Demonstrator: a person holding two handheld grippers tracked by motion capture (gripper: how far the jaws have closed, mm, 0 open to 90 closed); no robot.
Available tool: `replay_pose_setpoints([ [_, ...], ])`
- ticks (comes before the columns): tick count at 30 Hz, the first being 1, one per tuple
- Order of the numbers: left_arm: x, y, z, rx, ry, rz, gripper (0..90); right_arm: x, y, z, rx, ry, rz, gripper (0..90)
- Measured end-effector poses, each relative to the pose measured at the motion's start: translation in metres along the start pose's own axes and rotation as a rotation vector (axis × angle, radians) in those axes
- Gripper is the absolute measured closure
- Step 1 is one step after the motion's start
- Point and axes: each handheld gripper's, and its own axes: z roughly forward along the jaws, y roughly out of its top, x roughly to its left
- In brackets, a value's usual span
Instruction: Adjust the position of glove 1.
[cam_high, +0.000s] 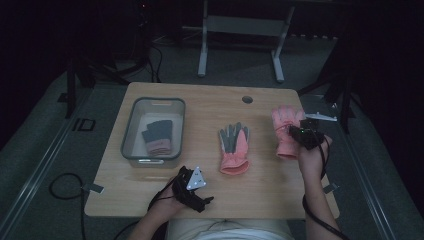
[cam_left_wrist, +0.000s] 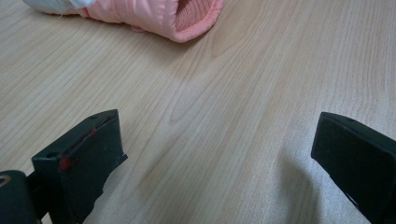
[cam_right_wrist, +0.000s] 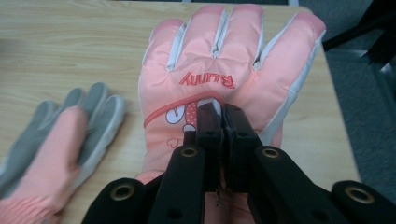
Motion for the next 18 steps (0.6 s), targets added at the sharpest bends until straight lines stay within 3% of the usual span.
replay_pose_setpoints([
  [8, -0.001, 0.0, 0.0, -0.003, 0.0, 0.002, 1.9, 0.017, -0.03, -0.005, 0.023, -0.024, 0.022, 86.5],
  [18, -0.001, -0.001, 0.0, 0.001, 0.0, 0.005, 1.9, 0.016, -0.055, 0.022, 0.075, -0.041, 0.067, 86.3],
])
